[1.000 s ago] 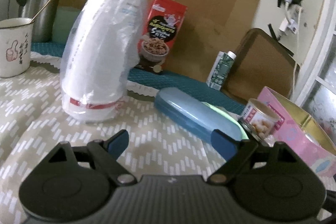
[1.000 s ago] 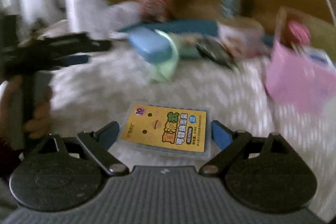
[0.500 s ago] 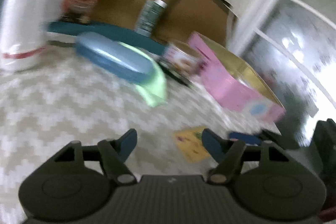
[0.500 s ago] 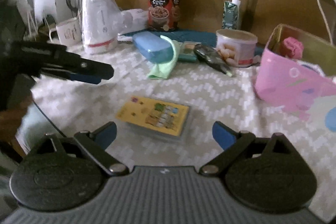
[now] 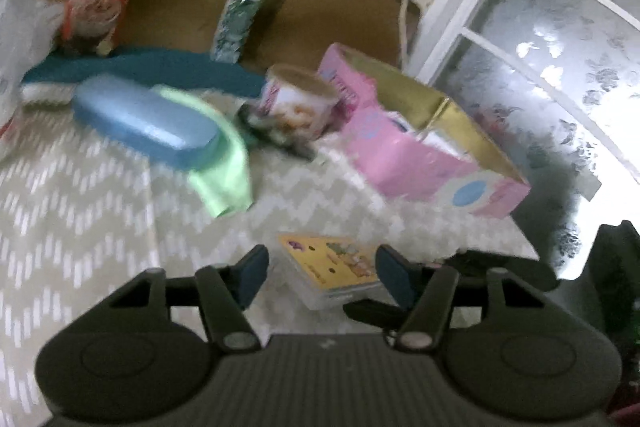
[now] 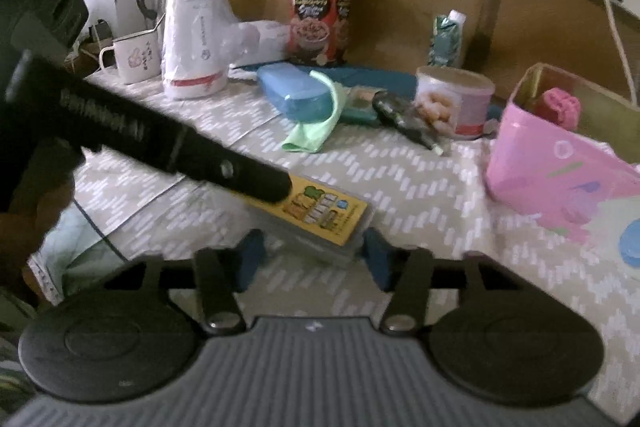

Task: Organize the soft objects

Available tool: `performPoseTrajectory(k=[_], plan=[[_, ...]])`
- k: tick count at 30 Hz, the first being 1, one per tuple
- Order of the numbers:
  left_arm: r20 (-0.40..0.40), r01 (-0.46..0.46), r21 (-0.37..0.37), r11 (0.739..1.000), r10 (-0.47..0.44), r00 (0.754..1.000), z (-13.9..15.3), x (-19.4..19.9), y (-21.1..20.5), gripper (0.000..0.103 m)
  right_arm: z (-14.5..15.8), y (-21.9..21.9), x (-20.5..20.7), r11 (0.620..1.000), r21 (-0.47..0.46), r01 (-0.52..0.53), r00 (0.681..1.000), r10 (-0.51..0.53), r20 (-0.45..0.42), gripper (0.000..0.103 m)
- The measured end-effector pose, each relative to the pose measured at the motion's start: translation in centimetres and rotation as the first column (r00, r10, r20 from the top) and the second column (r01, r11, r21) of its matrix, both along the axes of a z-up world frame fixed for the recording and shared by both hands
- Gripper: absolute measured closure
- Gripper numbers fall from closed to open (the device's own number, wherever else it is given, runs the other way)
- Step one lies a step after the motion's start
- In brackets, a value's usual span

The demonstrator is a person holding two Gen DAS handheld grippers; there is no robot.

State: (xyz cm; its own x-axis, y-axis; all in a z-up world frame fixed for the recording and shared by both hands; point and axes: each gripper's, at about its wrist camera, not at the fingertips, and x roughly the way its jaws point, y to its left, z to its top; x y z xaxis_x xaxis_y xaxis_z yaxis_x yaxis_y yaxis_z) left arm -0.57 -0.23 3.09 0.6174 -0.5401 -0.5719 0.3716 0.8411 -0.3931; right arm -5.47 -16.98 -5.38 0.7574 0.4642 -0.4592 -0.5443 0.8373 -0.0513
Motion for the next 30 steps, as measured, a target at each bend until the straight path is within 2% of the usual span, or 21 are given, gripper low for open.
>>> performPoseTrajectory(k=[4, 10, 12, 18, 21, 25, 30], plan=[[0.009, 0.028, 0.028, 0.999, -0.028, 1.0, 0.5, 1.1, -1.8, 0.044, 0.2, -1.7, 0.6, 0.997, 0.062, 0.05, 0.998, -0.048, -0.036, 0.065], [-0.034, 0.05, -0.02, 0.999, -0.05, 0.998, -0.1, 2.3, -3.2, 0.044, 0.4, -3.5, -0.5, 0.99, 0.094, 0.107, 0.994, -0.107, -0.009, 0.066], [-0.016, 0.059, -0.015, 0.998, -0.059, 0.998, 0.4, 2.3, -3.8, 0.044, 0.7, -4.1, -0.8, 0.986, 0.102, 0.128, 0.991, -0.131, 0.016, 0.066], [0.111, 0.101, -0.001, 0.995, -0.1, 0.989, 4.2, 2.9, -6.1, 0.044, 2.8, -5.4, -1.0, 0.973, 0.141, 0.18, 0.974, -0.196, 0.111, 0.066], [0.161, 0.137, 0.009, 0.99, -0.137, 0.977, 6.3, 4.2, -8.1, 0.044, 4.2, -6.5, -1.0, 0.964, 0.161, 0.213, 0.954, -0.24, 0.179, 0.066], [0.226, 0.189, 0.047, 0.981, -0.195, 0.954, 7.8, 6.5, -12.0, 0.044, 5.7, -8.6, 0.2, 0.939, 0.18, 0.293, 0.912, -0.331, 0.241, 0.066], [0.205, 0.221, 0.082, 0.972, -0.233, 0.951, 6.3, 10.5, -17.0, 0.04, 5.8, -11.5, 3.3, 0.892, 0.208, 0.401, 0.867, -0.443, 0.228, 0.064]])
